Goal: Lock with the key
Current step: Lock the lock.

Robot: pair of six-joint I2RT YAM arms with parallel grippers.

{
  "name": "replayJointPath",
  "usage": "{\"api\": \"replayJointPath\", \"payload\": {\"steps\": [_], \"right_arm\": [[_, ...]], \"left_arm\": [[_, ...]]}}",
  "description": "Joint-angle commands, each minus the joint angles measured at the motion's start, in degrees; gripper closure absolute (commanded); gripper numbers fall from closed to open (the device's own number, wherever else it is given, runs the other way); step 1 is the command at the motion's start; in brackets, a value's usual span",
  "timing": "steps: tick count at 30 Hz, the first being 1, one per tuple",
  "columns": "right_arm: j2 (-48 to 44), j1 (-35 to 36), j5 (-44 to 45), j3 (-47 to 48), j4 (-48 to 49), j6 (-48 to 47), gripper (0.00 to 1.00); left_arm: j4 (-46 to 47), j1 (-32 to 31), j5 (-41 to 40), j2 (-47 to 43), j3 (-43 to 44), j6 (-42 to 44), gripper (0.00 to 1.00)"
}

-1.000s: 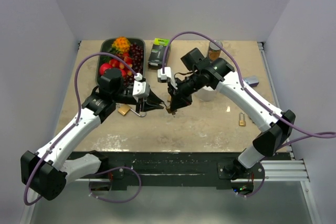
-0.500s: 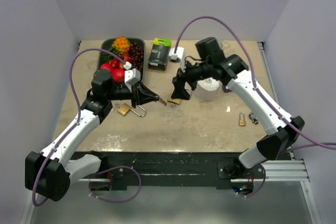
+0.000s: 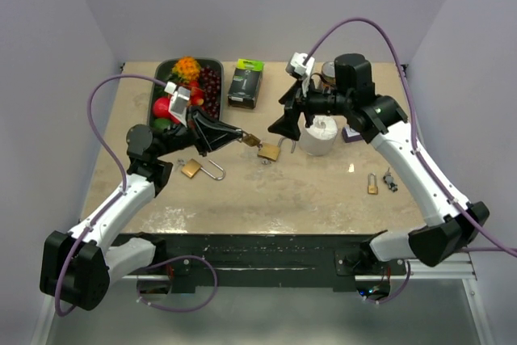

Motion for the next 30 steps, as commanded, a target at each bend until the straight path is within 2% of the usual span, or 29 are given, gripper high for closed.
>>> {"api": "replayJointPath", "payload": {"steps": [1, 9, 13, 20, 27, 30], "right_arm": [[-6.4, 0.0, -5.7, -7.3, 16.7, 7.9, 0.02], [-6.9, 1.1, -15.7, -12.6, 26.2, 11.8, 0.03], [-6.3, 4.4, -14.1, -13.2, 26.3, 10.2, 0.05], [-4.2, 8.3, -10.9, -13.0, 25.8, 9.3, 0.19], [-2.6, 9.3, -8.6, -12.2, 25.4, 9.3, 0.42], [-2.2, 9.5, -7.9, -12.2, 25.3, 9.3, 0.47]], "left_arm": [[8.2, 0.3, -3.3, -1.3, 2.4, -4.9, 1.0], [8.8, 0.3, -4.7, -1.6, 3.6, -5.1, 1.0], [10.0, 0.3, -4.9, -1.4, 3.9, -5.8, 1.0], [10.2, 0.3, -5.1, -1.6, 4.2, -5.6, 1.0], [9.6, 0.3, -5.5, -1.9, 4.6, -5.5, 1.0], [8.9, 0.3, -5.8, -1.9, 4.7, -5.1, 1.0]]}}
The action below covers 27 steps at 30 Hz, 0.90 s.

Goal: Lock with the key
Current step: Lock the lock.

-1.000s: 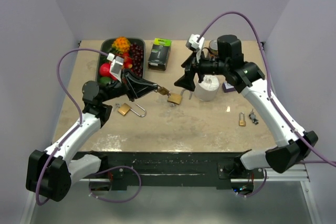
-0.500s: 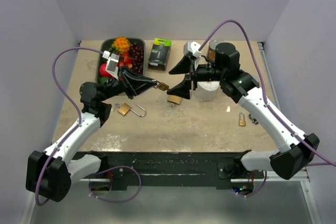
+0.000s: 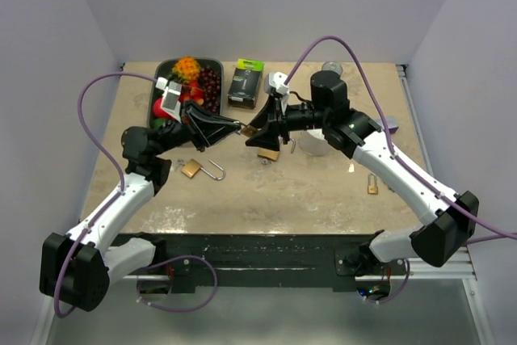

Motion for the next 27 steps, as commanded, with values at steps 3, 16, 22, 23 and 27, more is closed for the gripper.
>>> {"api": "replayJointPath", "payload": {"steps": [3, 16, 22, 23, 27], "right_arm": [[-0.3, 0.7, 1.4, 1.3, 1.9, 0.1, 0.66], [-0.9, 0.6, -3.4, 4.7, -9.6, -4.3, 1.0], [0.7, 0.7, -2.3, 8.9, -22.0, -12.9, 1.0], [0.8, 0.6, -2.3, 10.0, -23.2, -13.9, 1.0], [1.3, 0.6, -1.9, 11.6, -26.6, -17.0, 1.0]], "left_arm": [[3.0, 0.3, -2.3, -1.7, 3.1, 0.2, 1.0], [-35.8, 0.3, 11.9, -4.6, 11.7, 35.7, 0.47], [-70.7, 0.4, 15.9, 0.1, 25.8, 61.2, 0.39], [-73.4, 0.4, 15.5, 0.9, 28.3, 62.4, 0.39], [-78.9, 0.4, 14.3, 3.4, 30.6, 62.2, 0.43]]}}
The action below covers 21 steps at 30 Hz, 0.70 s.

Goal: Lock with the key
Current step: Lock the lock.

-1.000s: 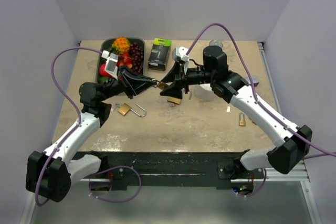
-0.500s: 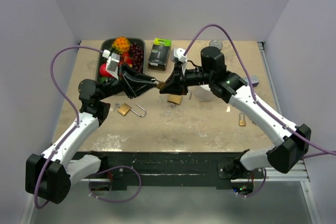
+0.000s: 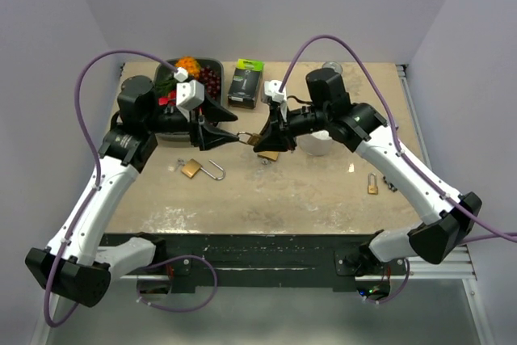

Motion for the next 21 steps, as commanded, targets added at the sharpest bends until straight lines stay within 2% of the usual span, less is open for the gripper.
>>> {"api": "replayJointPath", "payload": {"steps": [1, 5, 15, 21], "right_arm": [[0.3, 0.2, -1.3, 4.2, -7.0, -6.1, 1.0], [1.3, 0.2, -1.4, 5.8, -8.6, -7.3, 1.0], [2.5, 1.1, -0.5, 7.2, -10.6, -8.8, 1.0], [2.6, 1.3, -0.8, 6.9, -9.9, -8.4, 1.0]], "left_arm": [[-15.3, 0.2, 1.8, 2.8, 2.9, 9.2, 0.43], [-13.3, 0.2, 8.2, 2.7, 1.1, 8.6, 0.5], [-0.6, 0.1, 9.4, 0.6, -3.4, -0.9, 0.58], [-1.7, 0.1, 7.7, 0.8, -3.7, -0.3, 0.6]]}}
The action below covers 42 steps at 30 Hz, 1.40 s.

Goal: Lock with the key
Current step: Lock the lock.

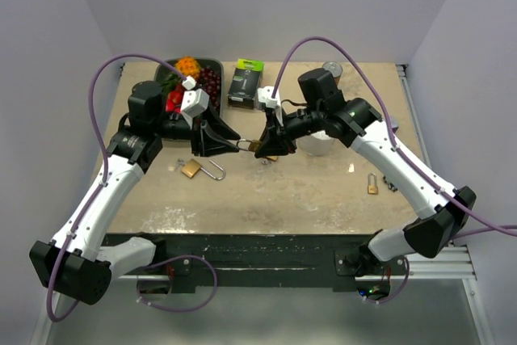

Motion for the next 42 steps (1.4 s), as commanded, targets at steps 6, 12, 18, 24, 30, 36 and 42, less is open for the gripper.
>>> {"api": "replayJointPath", "payload": {"steps": [6, 12, 18, 24, 30, 36, 42], "right_arm": [[-0.2, 0.7, -1.2, 2.5, 1.2, -0.4, 1.0], [-0.3, 1.4, -1.1, 1.8, 2.8, 1.6, 1.0], [-0.4, 1.9, 3.1, 0.6, 7.9, 4.5, 1.0], [0.6, 3.2, 2.3, 0.8, 10.3, 6.6, 1.0], [1.1, 4.7, 0.4, 1.4, 12.8, 6.8, 1.0], [3.1, 7.1, -1.1, 3.0, 17.7, 6.8, 1.0], [4.2, 7.4, -2.2, 6.5, 16.7, 4.8, 1.0]], "left_arm": [[1.8, 0.1, 0.0, -0.7, -0.6, 0.5, 0.85], [2.5, 0.0, 0.6, -0.9, -0.8, 0.8, 1.0], [4.1, -1.2, 0.4, -1.2, -2.1, -2.1, 1.0], [15.1, -3.1, -3.5, -2.3, -6.8, -12.1, 1.0], [19.1, -6.9, -5.4, -1.4, -9.2, -12.8, 1.0], [25.0, -10.5, -4.9, -0.1, -13.0, -13.3, 1.0], [23.5, -10.8, -2.6, 2.1, -13.3, -11.4, 1.0]]}}
